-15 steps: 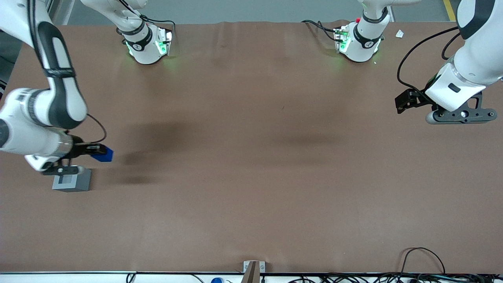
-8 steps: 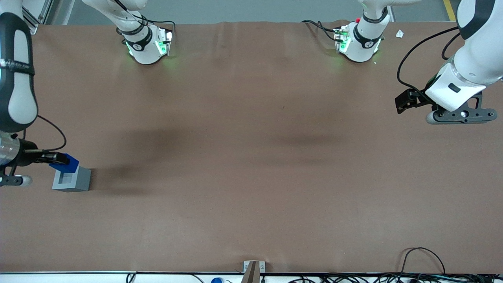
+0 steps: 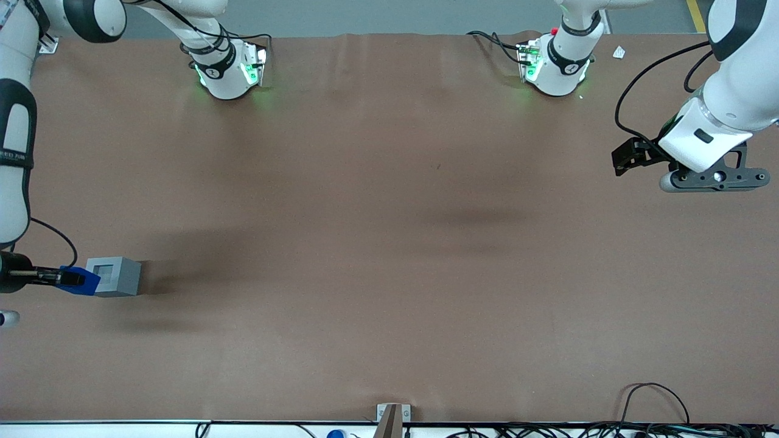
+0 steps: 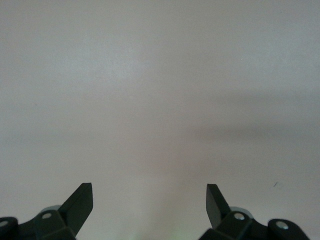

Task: Insert blue part into gray base with right arm
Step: 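Carry the blue block over the gray base's square opening, then lower the blue block into the gray base's opening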

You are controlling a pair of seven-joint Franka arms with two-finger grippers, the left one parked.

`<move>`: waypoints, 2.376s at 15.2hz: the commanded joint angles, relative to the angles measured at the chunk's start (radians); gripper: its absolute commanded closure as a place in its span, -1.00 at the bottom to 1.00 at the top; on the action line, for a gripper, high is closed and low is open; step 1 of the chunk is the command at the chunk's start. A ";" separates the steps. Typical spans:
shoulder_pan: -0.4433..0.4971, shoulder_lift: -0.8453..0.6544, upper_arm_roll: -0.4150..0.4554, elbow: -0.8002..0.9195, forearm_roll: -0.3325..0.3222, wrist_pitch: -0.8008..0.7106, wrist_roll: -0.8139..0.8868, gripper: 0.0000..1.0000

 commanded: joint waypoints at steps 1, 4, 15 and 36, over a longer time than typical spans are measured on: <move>-0.024 0.040 0.012 0.070 -0.015 -0.030 0.004 0.99; -0.048 0.075 0.012 0.103 -0.016 -0.019 -0.054 0.99; -0.047 0.111 0.019 0.101 -0.015 0.001 -0.079 0.99; -0.075 0.086 0.017 -0.014 -0.010 -0.002 -0.159 0.99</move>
